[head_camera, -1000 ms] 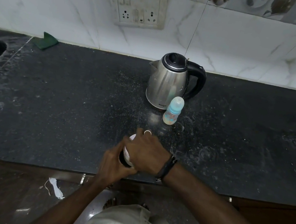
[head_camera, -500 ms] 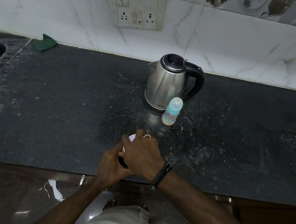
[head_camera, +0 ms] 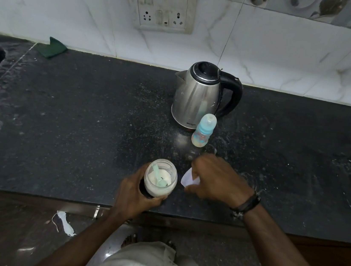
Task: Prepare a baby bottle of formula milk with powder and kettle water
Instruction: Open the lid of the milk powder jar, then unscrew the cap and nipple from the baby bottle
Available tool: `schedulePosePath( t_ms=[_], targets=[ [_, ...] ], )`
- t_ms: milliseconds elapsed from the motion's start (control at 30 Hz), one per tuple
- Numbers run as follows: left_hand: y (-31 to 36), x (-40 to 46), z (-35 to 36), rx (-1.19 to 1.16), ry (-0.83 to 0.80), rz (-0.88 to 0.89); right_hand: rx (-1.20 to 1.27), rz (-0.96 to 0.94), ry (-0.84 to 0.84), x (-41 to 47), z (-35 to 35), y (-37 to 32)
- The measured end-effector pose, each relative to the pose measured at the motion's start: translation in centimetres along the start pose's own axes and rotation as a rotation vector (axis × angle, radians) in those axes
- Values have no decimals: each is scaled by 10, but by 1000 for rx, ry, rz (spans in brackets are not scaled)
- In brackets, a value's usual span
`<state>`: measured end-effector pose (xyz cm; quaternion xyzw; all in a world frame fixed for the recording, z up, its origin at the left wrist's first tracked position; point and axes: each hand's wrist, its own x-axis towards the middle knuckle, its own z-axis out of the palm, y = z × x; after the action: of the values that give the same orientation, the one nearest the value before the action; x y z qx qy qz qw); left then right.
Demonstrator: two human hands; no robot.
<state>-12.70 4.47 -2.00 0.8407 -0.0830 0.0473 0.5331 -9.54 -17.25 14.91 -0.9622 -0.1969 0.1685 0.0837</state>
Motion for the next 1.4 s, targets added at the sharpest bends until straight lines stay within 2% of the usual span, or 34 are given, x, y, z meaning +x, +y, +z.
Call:
schedulePosePath(
  t_ms=[200, 433, 600, 700, 800, 933, 1000, 1233, 1400],
  targets=[
    [2, -2, 1, -18, 8, -5, -229, 58, -55, -1, 62, 13],
    [0, -2, 2, -25, 9, -25, -159, 86, -103, -1, 96, 5],
    [-1, -3, 2, -28, -3, -32, -186, 95, -105, 1, 103, -3],
    [1, -3, 1, -31, -13, -30, -96, 107, -128, 3, 95, 4],
    [4, -4, 0, -30, -17, -40, 53, 162, -3, 13, 66, 21],
    [3, -5, 0, -22, -21, -72, 162, 329, 376, 43, 15, 51],
    [1, -5, 1, -12, -22, -92, 179, 390, 488, 62, -3, 64],
    [-1, -14, 2, 13, -12, -122, 141, 472, 382, 101, -20, 72],
    [-3, -24, 2, 40, 10, -121, 136, 432, 329, 105, -18, 64]
  ],
)
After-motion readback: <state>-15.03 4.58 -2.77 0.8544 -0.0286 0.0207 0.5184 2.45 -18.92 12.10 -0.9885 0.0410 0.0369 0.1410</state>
